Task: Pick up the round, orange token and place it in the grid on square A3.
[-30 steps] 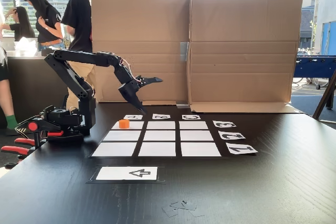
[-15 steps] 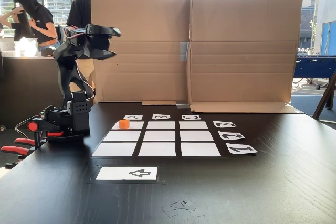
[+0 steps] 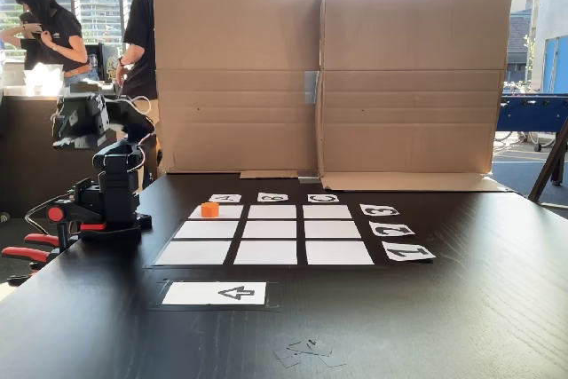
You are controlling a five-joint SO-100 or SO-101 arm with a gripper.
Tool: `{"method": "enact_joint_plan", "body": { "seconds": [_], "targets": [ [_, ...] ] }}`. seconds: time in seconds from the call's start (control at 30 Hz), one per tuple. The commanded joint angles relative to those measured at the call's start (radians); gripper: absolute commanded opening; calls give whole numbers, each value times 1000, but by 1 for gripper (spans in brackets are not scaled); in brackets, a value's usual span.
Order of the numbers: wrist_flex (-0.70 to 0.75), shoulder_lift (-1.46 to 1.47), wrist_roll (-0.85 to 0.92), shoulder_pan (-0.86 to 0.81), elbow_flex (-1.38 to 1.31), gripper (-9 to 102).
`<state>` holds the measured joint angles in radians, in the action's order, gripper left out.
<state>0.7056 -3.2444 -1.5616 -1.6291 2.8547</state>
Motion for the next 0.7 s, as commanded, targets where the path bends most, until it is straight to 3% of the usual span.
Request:
{"method": "enact_joint_plan", "body": {
  "seconds": [0.0,0.23,0.67],
  "targets": [
    [67,-83,-2,-58,60,-1],
    [17,-86,28,-114,192,-1],
    [14,-84,23,-121,193,-1]
  ]
}}
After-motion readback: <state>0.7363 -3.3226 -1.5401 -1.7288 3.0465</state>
